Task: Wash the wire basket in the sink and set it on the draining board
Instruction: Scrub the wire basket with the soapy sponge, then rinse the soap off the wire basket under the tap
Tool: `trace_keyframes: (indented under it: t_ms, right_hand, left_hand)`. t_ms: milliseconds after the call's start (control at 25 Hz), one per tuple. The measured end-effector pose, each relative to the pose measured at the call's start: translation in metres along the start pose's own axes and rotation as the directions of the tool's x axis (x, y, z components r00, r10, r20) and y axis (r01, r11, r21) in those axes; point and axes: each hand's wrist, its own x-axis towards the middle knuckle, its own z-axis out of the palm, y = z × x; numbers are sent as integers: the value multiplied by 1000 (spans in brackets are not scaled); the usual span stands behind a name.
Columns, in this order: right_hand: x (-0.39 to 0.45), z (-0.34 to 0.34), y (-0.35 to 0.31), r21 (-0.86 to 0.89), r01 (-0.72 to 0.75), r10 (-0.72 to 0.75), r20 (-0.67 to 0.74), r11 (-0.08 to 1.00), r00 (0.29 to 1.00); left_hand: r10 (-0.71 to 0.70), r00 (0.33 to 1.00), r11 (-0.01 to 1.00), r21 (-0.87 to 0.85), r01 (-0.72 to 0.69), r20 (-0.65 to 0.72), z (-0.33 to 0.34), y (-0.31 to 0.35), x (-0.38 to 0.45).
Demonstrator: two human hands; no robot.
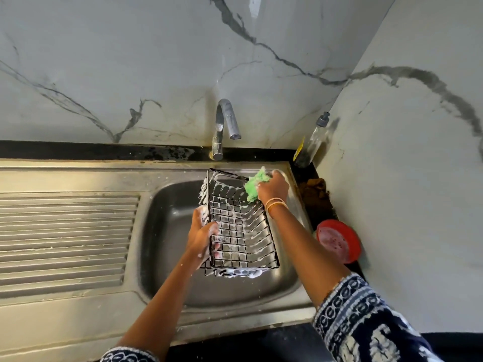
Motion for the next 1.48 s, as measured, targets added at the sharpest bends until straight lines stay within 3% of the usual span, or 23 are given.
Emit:
trace_keyframes:
  t_ms: [80,160,280,400,520,640,760,920,1120,1360,1480]
  right_hand:
    - [-1,-21,7,321,-206,192,75,924,979]
    - [3,-47,22,386,-299,275,119,872,954]
    - [2,-100,49,64,-184,183,16,981,983]
    - [-2,-148,69,-280,-98,101,-6,955,995]
    - [-13,-175,87,-384,-136,129,-44,913,991]
    - [-29,-180,104,-488,-84,42,-97,869,994]
    - [-42,-173,120,-595,-25,-2,-45,804,999]
    - [-44,-163,123,-599,-45,119,84,799,989]
    - [-39,-155,103,-567,-93,95,-25,819,995]
    - [-18,-90,42,-423,181,-76,253,888,964]
    - [-6,-46,8,-355,297,-201,284,886,938]
  left_hand:
    - [22,998,1000,5,-22,-51,6,-1,-5]
    - [30,997,999,-20,-31,-72,10,-2,-8]
    - [-95,995,985,-143,99,36,17,-4,-11]
    - [-141,987,984,-103,148,71,28,-3,-15]
    - [-135,988,977,-153,146,77,42,-1,-25]
    - [-189,977,967,-157,202,96,47,-5,-27]
    - [-201,972,964,-154,219,124,50,-5,-32]
    - [-149,982,974,-151,166,118,52,-2,-35]
    - [-88,992,983,-153,101,89,47,-1,-36]
    - [-102,994,993,-67,100,-24,19,3,-25]
    - [-45,995,999,-22,44,-84,5,7,-20]
